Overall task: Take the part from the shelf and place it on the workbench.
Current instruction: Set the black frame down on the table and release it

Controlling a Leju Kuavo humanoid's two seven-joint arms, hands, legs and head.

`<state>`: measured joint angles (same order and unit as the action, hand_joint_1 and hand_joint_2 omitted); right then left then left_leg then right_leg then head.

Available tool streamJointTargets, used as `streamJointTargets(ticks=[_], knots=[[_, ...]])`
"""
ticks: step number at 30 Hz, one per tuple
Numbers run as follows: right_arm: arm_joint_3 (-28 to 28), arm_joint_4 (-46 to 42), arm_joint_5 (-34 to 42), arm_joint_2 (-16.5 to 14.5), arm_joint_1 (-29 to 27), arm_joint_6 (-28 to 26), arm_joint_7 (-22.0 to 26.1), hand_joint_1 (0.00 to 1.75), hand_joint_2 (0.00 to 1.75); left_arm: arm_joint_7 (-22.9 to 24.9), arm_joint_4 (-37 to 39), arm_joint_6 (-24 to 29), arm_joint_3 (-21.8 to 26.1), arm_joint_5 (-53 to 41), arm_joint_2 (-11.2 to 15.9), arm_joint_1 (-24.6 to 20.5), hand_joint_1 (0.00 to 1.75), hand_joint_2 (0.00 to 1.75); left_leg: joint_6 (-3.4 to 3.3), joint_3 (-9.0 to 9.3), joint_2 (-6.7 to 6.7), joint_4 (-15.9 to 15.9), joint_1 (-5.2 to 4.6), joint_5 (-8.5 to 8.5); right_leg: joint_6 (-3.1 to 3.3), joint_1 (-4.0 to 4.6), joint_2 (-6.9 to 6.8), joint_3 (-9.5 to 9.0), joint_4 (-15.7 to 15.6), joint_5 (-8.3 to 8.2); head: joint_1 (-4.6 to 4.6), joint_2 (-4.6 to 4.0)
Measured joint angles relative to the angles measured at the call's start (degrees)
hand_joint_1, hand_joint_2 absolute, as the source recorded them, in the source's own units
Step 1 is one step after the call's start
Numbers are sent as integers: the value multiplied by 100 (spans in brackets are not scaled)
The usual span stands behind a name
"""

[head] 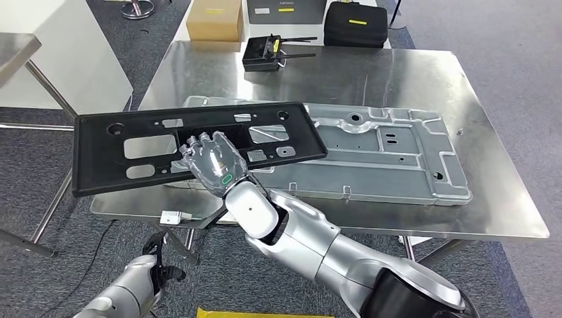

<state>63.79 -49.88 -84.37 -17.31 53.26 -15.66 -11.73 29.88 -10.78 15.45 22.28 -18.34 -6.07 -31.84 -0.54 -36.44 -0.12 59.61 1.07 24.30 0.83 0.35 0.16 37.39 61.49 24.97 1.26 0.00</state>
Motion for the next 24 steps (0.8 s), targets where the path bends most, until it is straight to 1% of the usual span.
streamJointTargets(ticks=[1,2,3,4,5,6,8,9,10,11,12,13,14,15,16,17,18,19,20,21,22,23,24], knots=[[-1,115,-44,-15,54,-5,-57,175,175,2,0,-13,-1,-3,-9,1,0,175,27,-10,2,-5,-3,-9,14,18,1,-48,-114,-4,0,0],[-2,226,-72,-25,101,-8,-90,175,175,3,0,-22,-1,-7,-17,3,0,175,59,-16,2,-16,-7,-21,22,31,5,-60,-141,-5,0,0],[-4,322,-87,-30,138,-11,-108,175,175,4,0,-27,-1,-9,-23,5,0,175,89,-19,3,-30,-1,-25,39,20,8,-67,-165,-23,1,0],[-7,396,-92,-35,164,-14,-117,175,175,4,0,-29,-1,-10,-28,5,0,175,116,-28,3,-11,4,1,62,8,9,-81,-203,-45,1,0],[-9,453,-92,-43,188,-16,-121,175,175,4,0,-28,-1,-10,-29,2,0,175,140,-65,3,79,7,77,92,-9,7,-97,-242,-68,-1,0],[-10,504,-97,-56,209,-18,-125,175,175,4,0,-28,-1,-10,-30,-1,0,175,160,-151,4,284,11,212,118,-26,4,-113,-275,-88,-1,0],[-10,610,-132,-80,236,-15,-157,175,175,4,0,-29,-1,-12,-31,4,0,175,197,-452,3,981,17,561,143,-21,4,-117,-286,-96,-2,0],[-10,675,-158,-87,241,-10,-184,175,175,4,0,-30,-1,-15,-31,10,0,175,215,-603,4,1311,19,676,145,-17,4,-115,-281,-95,-2,0],[-17,752,-180,-88,244,-6,-214,175,175,4,0,-32,-1,-21,-31,17,0,175,230,-684,5,1480,20,692,146,-16,5,-114,-275,-93,-2,0],[-30,832,-193,-88,254,-2,-238,175,175,4,0,-33,-1,-27,-31,21,0,175,241,-668,5,1442,23,605,144,-17,5,-112,-265,-90,-2,0],[-53,912,-198,-88,273,1,-259,175,175,4,0,-34,-1,-37,-31,21,0,175,245,-545,6,1184,26,429,136,-23,6,-112,-251,-82,-2,0],[-89,992,-197,-88,303,3,-272,175,175,4,0,-34,-1,-45,-31,19,0,175,244,-362,7,789,31,240,119,-28,8,-108,-229,-68,-2,0],[-130,1070,-194,-88,346,5,-280,175,175,4,0,-34,-1,-51,-32,15,0,175,237,-179,5,422,23,109,96,-21,12,-92,-199,-54,-3,0],[-174,1158,-188,-88,396,9,-283,175,175,4,0,-34,-1,-57,-32,12,0,175,212,-49,0,154,13,30,70,-15,18,-71,-177,-48,-3,0],[-216,1248,-181,-87,440,16,-280,175,175,4,0,-34,-1,-59,-32,12,0,175,184,11,-6,17,1,16,44,-7,23,-51,-162,-47,-2,0],[-255,1340,-175,-85,477,30,-277,175,175,4,0,-34,-1,-60,-33,13,0,175,152,19,-13,0,-14,26,21,1,25,-36,-159,-56,-2,0],[-289,1428,-168,-83,503,50,-271,175,175,3,0,-34,-1,-60,-33,16,0,175,114,8,-16,-3,-5,14,-2,3,27,-31,-165,-64,1,0],[-322,1504,-162,-78,520,77,-266,175,175,1,0,-34,-1,-59,-33,17,0,175,84,10,-15,-18,7,0,-29,2,24,-22,-144,-45,0,0],[-355,1575,-156,-73,541,105,-262,175,175,-1,0,-34,-1,-59,-33,15,0,175,45,15,-11,-33,20,-14,-59,1,21,16,-62,17,3,0],[-386,1649,-147,-69,566,138,-262,175,175,-3,0,-34,-1,-60,-34,10,0,175,10,20,-6,-48,33,-25,-87,-4,19,105,130,136,4,0],[-416,1723,-138,-65,586,172,-265,175,175,-4,0,-34,-1,-60,-34,6,0,175,-16,23,-2,-55,34,-31,-112,-15,15,246,436,301,5,0],[-442,1801,-126,-58,604,197,-271,175,175,-4,0,-36,-1,-58,-34,3,0,175,-34,20,-1,-55,32,-31,-128,-23,13,426,816,476,7,0],[-461,1879,-114,-47,612,219,-277,175,175,-4,0,-36,-1,-57,-35,6,0,175,-40,18,-1,-54,30,-30,-139,-33,13,606,1186,610,5,0]])
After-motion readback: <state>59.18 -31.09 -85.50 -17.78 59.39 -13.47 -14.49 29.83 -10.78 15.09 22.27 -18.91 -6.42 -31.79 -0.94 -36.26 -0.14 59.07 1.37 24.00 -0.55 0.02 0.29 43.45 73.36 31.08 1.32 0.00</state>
